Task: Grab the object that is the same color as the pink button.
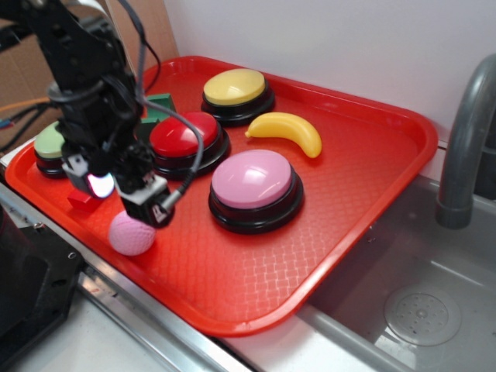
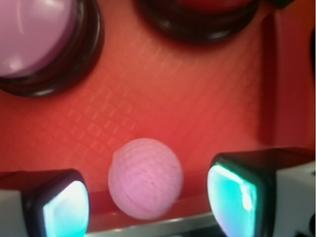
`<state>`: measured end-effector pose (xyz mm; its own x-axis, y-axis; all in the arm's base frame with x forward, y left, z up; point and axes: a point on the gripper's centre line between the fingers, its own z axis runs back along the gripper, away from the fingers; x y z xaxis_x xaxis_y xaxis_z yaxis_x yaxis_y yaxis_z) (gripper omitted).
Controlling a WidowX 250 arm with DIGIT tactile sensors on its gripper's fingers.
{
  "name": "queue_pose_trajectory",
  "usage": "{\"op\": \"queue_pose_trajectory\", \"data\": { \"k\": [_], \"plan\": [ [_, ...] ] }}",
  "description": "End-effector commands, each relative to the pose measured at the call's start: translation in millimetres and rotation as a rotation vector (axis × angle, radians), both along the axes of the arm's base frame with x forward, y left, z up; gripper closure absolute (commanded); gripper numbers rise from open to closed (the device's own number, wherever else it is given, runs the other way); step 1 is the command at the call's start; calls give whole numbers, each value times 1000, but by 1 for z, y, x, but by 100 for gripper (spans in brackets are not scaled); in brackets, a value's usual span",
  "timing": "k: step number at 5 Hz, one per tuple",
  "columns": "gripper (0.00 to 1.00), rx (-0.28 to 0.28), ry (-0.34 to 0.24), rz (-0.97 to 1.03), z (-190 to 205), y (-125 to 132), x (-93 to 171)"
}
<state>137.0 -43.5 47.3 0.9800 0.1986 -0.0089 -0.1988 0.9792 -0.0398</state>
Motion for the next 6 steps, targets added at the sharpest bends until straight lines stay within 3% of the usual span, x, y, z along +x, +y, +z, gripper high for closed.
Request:
{"op": "queue_pose_trajectory", "data": {
  "k": [1, 2, 4, 6],
  "plan": [
    [0, -50, 16, 64, -23, -5, 1],
    [100, -53, 7, 86, -24, -5, 1],
    [100, -35, -37, 71, 7, 1, 16],
    [100, -18, -191, -69, 99, 27, 57]
  ]
}}
